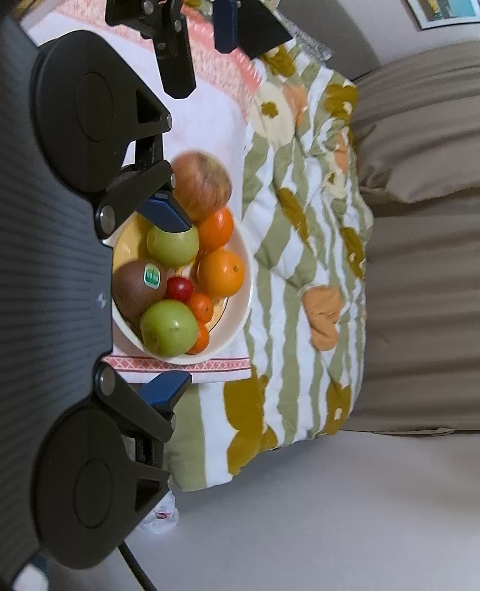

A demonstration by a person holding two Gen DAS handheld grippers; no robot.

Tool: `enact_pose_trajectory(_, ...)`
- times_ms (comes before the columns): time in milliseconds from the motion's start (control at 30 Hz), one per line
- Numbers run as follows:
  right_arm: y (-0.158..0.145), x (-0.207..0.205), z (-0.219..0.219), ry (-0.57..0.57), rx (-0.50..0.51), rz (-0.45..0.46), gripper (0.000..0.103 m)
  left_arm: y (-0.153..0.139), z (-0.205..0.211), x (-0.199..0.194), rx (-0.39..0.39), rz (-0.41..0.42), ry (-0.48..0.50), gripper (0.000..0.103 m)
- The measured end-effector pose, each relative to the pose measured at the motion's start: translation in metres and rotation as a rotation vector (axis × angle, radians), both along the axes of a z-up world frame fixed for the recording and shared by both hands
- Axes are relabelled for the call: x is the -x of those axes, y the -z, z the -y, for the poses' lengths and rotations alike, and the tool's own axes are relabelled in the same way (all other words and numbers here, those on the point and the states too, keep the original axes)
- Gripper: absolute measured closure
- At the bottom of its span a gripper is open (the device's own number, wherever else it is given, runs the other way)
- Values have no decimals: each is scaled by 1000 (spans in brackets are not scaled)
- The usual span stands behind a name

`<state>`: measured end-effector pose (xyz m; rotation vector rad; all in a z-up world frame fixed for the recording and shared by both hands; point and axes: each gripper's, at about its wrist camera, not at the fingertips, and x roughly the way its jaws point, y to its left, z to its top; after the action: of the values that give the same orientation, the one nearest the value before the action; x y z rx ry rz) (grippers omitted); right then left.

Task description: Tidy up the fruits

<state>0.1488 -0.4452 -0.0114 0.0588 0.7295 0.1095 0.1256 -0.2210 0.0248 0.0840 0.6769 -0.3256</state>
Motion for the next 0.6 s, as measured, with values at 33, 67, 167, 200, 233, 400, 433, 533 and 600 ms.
enact_pose_trajectory(33,-8,6,-1,0,-7,7,6,-6,-5,9,5,11,-15,8)
enact_pose_trajectory(67,-16,14,-3,-1,-17,14,5,-12,-11,17,9,20,-32,8)
enact_pose_trajectory(167,-37,34,-8,5,-36,27,0,-26,-28,39,9,46,-82,8)
enact_pose_trajectory(200,-44,42,-11,12,-37,30,0,-29,-34,45,6,52,-100,6)
enact_pose_trajectory(233,-49,49,-15,17,-36,31,0,-33,-41,51,3,57,-119,4)
enact_pose_trajectory(400,-65,85,-43,12,3,21,0,-41,-76,74,7,48,-198,0)
enact_pose_trajectory(433,-66,91,-49,10,13,13,0,-41,-83,78,4,43,-216,0)
enact_pose_trajectory(533,-65,110,-66,17,25,-10,0,-39,-103,88,0,25,-241,0)
enact_pose_trajectory(600,-63,122,-77,23,27,-21,0,-37,-114,95,-3,22,-240,0)
